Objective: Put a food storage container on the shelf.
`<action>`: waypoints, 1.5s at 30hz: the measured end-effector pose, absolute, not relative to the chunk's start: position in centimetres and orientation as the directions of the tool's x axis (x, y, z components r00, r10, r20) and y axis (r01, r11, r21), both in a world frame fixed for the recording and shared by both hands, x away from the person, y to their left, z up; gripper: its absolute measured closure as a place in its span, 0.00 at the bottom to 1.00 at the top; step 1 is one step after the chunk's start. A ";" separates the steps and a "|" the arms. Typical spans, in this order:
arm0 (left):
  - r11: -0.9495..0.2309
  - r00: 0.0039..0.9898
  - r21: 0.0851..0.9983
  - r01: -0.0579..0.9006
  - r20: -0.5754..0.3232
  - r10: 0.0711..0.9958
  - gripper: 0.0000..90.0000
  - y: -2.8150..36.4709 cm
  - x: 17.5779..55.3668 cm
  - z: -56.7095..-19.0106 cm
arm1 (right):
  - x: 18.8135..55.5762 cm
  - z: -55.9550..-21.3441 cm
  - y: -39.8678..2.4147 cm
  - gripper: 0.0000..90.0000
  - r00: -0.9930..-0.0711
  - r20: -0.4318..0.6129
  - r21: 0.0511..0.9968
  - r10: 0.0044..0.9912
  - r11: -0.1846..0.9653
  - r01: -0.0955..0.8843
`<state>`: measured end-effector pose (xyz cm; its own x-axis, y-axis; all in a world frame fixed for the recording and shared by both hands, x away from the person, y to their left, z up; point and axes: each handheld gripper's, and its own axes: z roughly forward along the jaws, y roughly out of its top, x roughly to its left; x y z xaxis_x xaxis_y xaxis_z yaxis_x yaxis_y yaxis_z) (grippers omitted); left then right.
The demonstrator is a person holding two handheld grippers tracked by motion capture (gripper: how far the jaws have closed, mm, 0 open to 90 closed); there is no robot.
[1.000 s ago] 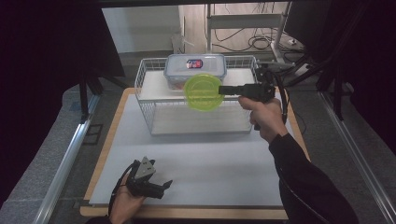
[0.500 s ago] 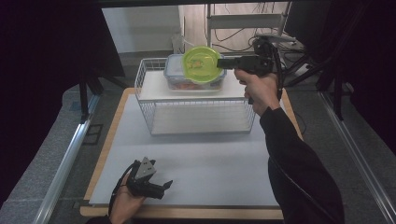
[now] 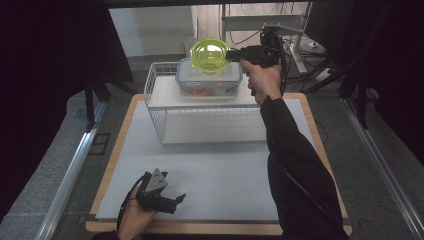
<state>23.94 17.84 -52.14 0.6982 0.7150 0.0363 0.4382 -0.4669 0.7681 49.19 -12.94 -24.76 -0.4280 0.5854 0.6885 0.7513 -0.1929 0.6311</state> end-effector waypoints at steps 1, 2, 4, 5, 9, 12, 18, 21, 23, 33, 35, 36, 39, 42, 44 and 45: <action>-0.466 0.698 0.769 0.438 0.035 0.715 0.04 17.8 23.9 -52.1 | 49.5 -24.9 -12.8 0.91 -0.416 0.694 0.623 0.588 -0.200 0.757; -0.466 0.699 0.769 0.438 0.035 0.714 0.04 17.8 23.9 -52.1 | 49.7 -24.9 -12.7 0.91 -0.409 0.698 0.618 0.589 -0.207 0.758; -0.466 0.700 0.769 0.438 0.033 0.714 0.04 17.8 23.9 -52.2 | 50.0 -25.0 -12.6 0.91 -0.395 0.700 0.613 0.595 -0.215 0.760; -0.466 0.700 0.769 0.438 0.033 0.713 0.04 17.8 23.9 -52.2 | 50.3 -25.0 -12.5 0.91 -0.389 0.704 0.609 0.594 -0.222 0.762; -0.468 0.701 0.768 0.437 0.035 0.712 0.04 17.7 23.9 -52.2 | 50.9 -25.1 -12.2 0.90 -0.365 0.713 0.590 0.598 -0.231 0.774; -0.473 0.704 0.768 0.433 0.039 0.709 0.04 17.7 23.9 -52.2 | 51.2 -25.2 -12.1 0.90 -0.356 0.717 0.584 0.600 -0.239 0.776; -0.475 0.708 0.767 0.431 0.039 0.706 0.04 17.7 23.9 -52.2 | 51.6 -25.3 -12.0 0.89 -0.353 0.715 0.586 0.604 -0.241 0.774; -0.476 0.709 0.766 0.431 0.039 0.704 0.04 17.6 23.9 -52.2 | 51.6 -25.3 -11.9 0.88 -0.357 0.709 0.593 0.609 -0.241 0.768; -0.477 0.709 0.766 0.431 0.040 0.704 0.04 17.6 23.9 -52.2 | 51.7 -25.3 -11.7 0.85 -0.357 0.699 0.601 0.619 -0.239 0.763; -0.480 0.711 0.765 0.429 0.041 0.702 0.04 17.6 23.9 -52.2 | 51.9 -25.4 -11.2 0.74 -0.378 0.685 0.617 0.623 -0.220 0.756; -0.481 0.711 0.764 0.429 0.041 0.702 0.04 17.5 23.9 -52.2 | 51.9 -25.4 -11.2 0.71 -0.388 0.675 0.628 0.628 -0.213 0.748; -0.482 0.712 0.764 0.430 0.042 0.701 0.05 17.5 23.9 -52.2 | 51.8 -25.3 -11.2 0.69 -0.394 0.672 0.632 0.627 -0.209 0.746; -0.483 0.712 0.763 0.430 0.043 0.701 0.05 17.5 23.9 -52.2 | 51.7 -25.2 -11.2 0.61 -0.413 0.652 0.652 0.637 -0.192 0.733; -0.483 0.712 0.763 0.430 0.043 0.701 0.05 17.5 23.9 -52.2 | 51.5 -25.1 -11.4 0.52 -0.449 0.625 0.683 0.638 -0.169 0.711; -0.485 0.713 0.762 0.429 0.044 0.700 0.05 17.5 23.9 -52.2 | 51.4 -25.0 -11.5 0.46 -0.465 0.616 0.694 0.635 -0.158 0.703; -0.484 0.713 0.762 0.430 0.043 0.700 0.05 17.5 23.9 -52.2 | 51.4 -25.0 -11.6 0.43 -0.477 0.607 0.705 0.636 -0.154 0.692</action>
